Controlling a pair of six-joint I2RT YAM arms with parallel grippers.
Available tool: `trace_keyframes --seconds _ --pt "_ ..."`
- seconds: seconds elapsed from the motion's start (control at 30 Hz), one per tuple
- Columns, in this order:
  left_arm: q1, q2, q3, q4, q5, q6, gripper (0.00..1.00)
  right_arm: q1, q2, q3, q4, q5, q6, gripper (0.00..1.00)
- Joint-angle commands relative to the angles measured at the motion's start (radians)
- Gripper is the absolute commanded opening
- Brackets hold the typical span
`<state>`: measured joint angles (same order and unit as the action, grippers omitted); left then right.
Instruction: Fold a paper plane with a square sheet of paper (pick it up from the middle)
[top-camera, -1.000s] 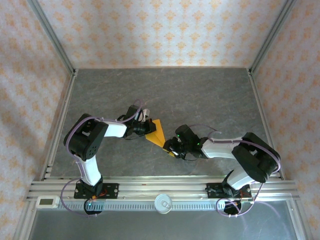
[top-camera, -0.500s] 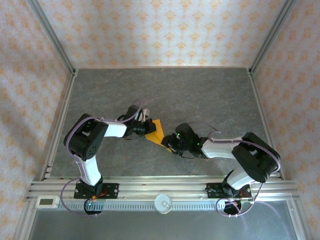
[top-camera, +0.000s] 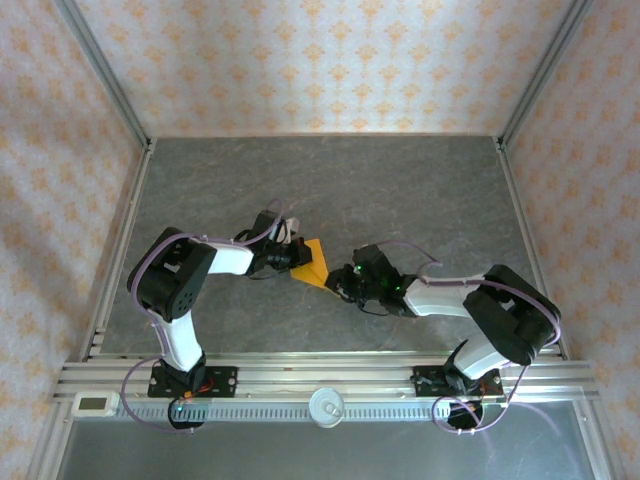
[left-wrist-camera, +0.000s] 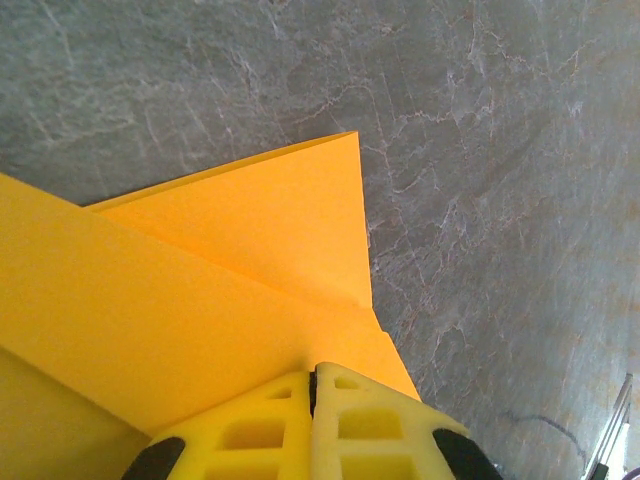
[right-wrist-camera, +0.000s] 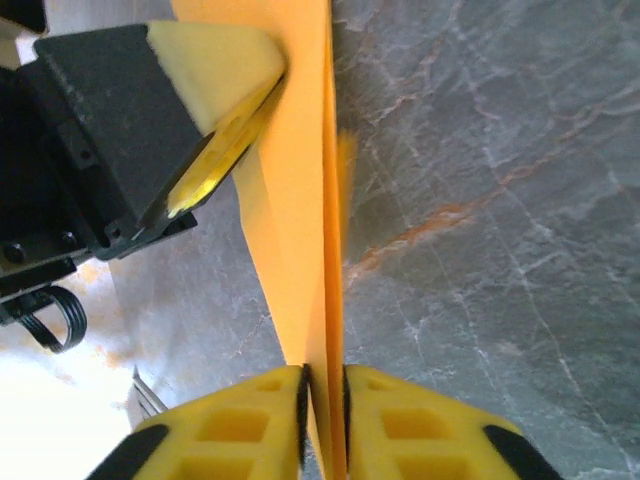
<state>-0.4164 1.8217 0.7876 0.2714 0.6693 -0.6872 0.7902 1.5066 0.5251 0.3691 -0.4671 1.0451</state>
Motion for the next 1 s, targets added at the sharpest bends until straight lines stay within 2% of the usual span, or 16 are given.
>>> trace_keyframes --seconds 0.0,0.13,0.27,0.37,0.47,0.67,0.83,0.97 --pt "0.009 -0.015 0.011 -0.079 -0.017 0.013 0.0 -0.007 -0.001 -0.026 0.036 0.018 -0.005 0.15" --pt "0.008 -0.023 0.016 -0.067 -0.005 0.005 0.0 -0.006 -0.018 -0.034 0.04 0.014 -0.015 0.04" --pt "0.01 -0.069 0.026 -0.063 0.003 0.011 0.06 -0.006 -0.043 -0.023 0.012 0.013 -0.035 0.02" --pt "0.011 -0.121 0.031 -0.061 -0.01 0.024 0.14 -0.006 -0.08 -0.008 -0.046 0.038 -0.069 0.01" --pt "0.012 -0.165 0.051 -0.091 -0.049 0.046 0.27 -0.006 -0.13 -0.003 -0.096 0.088 -0.102 0.0" --pt "0.03 -0.251 0.079 -0.124 -0.11 0.055 0.43 -0.006 -0.21 0.084 -0.376 0.301 -0.23 0.0" --pt "0.036 -0.333 0.049 -0.132 -0.182 0.027 0.45 0.002 -0.257 0.199 -0.568 0.502 -0.366 0.0" --pt "0.037 -0.406 0.003 -0.171 -0.221 0.012 0.46 0.015 -0.274 0.255 -0.639 0.649 -0.475 0.0"
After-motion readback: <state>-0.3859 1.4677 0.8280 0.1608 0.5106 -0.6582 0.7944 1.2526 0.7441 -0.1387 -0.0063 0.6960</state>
